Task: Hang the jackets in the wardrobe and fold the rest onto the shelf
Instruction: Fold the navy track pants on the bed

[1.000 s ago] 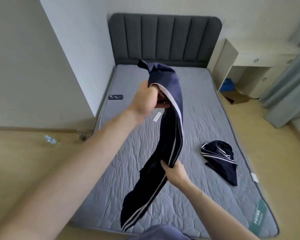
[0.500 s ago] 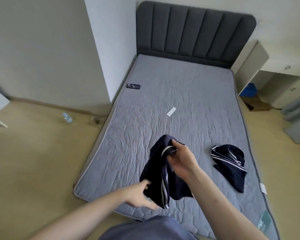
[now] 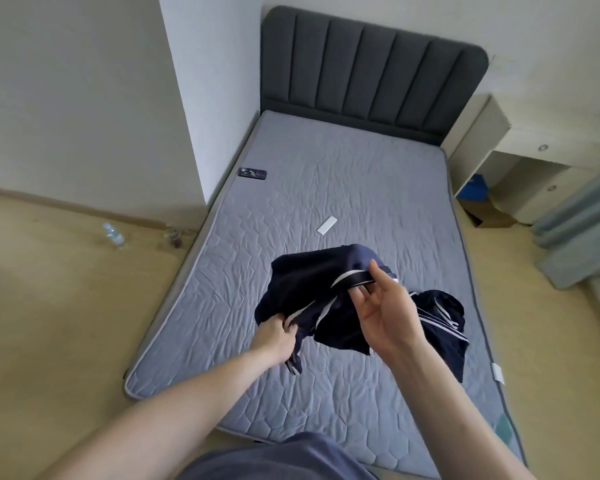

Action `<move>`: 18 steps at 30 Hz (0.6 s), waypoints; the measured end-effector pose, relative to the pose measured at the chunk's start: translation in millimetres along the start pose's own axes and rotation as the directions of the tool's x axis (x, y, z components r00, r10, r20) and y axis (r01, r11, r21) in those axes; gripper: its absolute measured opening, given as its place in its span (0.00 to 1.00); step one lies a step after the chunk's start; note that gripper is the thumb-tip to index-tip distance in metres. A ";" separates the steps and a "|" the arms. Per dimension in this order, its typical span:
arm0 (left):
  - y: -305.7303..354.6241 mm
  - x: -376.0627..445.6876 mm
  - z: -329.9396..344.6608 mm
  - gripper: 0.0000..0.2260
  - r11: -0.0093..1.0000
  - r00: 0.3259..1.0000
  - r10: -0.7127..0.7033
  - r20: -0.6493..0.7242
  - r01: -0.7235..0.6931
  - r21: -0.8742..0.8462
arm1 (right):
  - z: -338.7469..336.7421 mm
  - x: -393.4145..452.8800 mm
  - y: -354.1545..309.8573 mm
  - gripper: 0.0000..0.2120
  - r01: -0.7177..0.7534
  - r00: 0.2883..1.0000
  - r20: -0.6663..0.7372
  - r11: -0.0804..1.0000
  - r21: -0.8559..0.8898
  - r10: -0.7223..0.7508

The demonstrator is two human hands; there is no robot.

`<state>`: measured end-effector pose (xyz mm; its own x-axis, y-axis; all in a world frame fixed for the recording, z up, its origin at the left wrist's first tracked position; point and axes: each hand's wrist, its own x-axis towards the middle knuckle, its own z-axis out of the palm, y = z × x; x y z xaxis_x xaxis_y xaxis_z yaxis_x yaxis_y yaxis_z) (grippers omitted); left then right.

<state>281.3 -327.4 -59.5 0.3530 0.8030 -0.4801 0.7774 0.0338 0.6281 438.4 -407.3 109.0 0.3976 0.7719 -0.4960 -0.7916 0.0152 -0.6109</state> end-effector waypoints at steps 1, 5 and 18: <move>0.7 2.6 -10.1 0.14 1.000 1.000 -0.001 -0.016 0.001 -0.014 | -7.3 2.3 -5.4 0.16 0.035 0.999 -0.034 0.999 -0.022 -0.036; 14.0 2.9 -61.7 0.16 0.987 0.996 0.057 -0.071 -0.067 -0.144 | -44.8 12.1 -22.7 0.19 0.032 0.986 -0.151 0.974 -0.225 -0.068; 99.2 -15.7 -87.5 0.22 0.615 0.975 -0.155 0.161 0.223 -0.756 | -67.7 -26.2 74.6 0.53 0.156 0.945 0.220 0.258 -0.953 0.240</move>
<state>307.3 -284.6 63.9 0.3076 0.6814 -0.6642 0.1633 0.6499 0.7423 400.3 -469.4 34.7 0.0835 0.8733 -0.4800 0.2999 -0.4813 -0.8236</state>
